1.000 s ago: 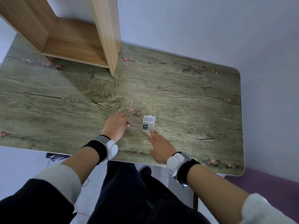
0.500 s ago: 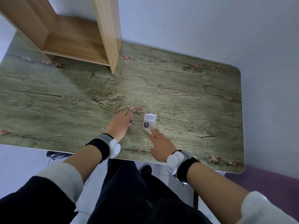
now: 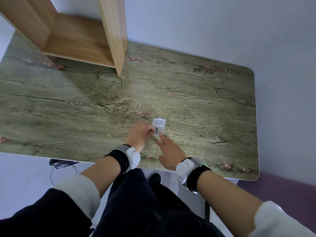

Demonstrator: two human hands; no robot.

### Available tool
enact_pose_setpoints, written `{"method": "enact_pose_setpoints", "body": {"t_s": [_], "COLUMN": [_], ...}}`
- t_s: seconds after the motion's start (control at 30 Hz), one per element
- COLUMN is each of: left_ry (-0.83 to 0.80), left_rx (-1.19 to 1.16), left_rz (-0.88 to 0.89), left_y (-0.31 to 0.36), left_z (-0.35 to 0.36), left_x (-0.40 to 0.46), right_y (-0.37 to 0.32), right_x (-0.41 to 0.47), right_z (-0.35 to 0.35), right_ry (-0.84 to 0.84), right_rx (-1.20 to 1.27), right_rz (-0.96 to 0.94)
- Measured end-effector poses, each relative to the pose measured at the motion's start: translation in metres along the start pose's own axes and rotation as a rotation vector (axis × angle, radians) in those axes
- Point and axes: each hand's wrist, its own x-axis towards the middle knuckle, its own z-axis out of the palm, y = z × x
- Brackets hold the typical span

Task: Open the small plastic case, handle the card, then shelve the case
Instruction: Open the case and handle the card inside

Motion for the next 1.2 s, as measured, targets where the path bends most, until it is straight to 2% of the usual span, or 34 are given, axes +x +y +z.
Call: {"method": "enact_pose_setpoints", "body": {"t_s": [0.17,0.27,0.63,0.87,0.97,1.07,1.2], "left_ry": [-0.002,0.053,0.118,0.143,0.169,0.276,0.352], "left_rx": [-0.142,-0.169,0.045,0.093,0.04,-0.059,-0.068], "left_rz": [-0.133,-0.166,-0.051,-0.02,-0.017,-0.098,-0.148], "left_y": [0.021,0.027,0.014,0.01,0.008,0.01,0.008], "left_z": [0.016,0.02,0.03,0.031,0.029,0.021,0.009], "left_x": [0.009,0.011,0.013,0.014,0.011,0.006,0.007], "right_y": [-0.001,-0.001,-0.003,-0.004,-0.005,-0.003,-0.003], "right_x": [-0.003,-0.004,-0.007,-0.007,-0.007,-0.007,-0.006], "right_z": [-0.001,-0.002,-0.003,-0.004,-0.003,-0.002,-0.001], "right_ry": [0.028,0.032,0.038,0.047,0.043,0.04,0.025], "right_rx": [0.006,0.006,0.015,0.016,0.022,0.012,0.0], "right_rz": [-0.019,-0.012,-0.009,-0.011,-0.015,-0.011,-0.006]}}
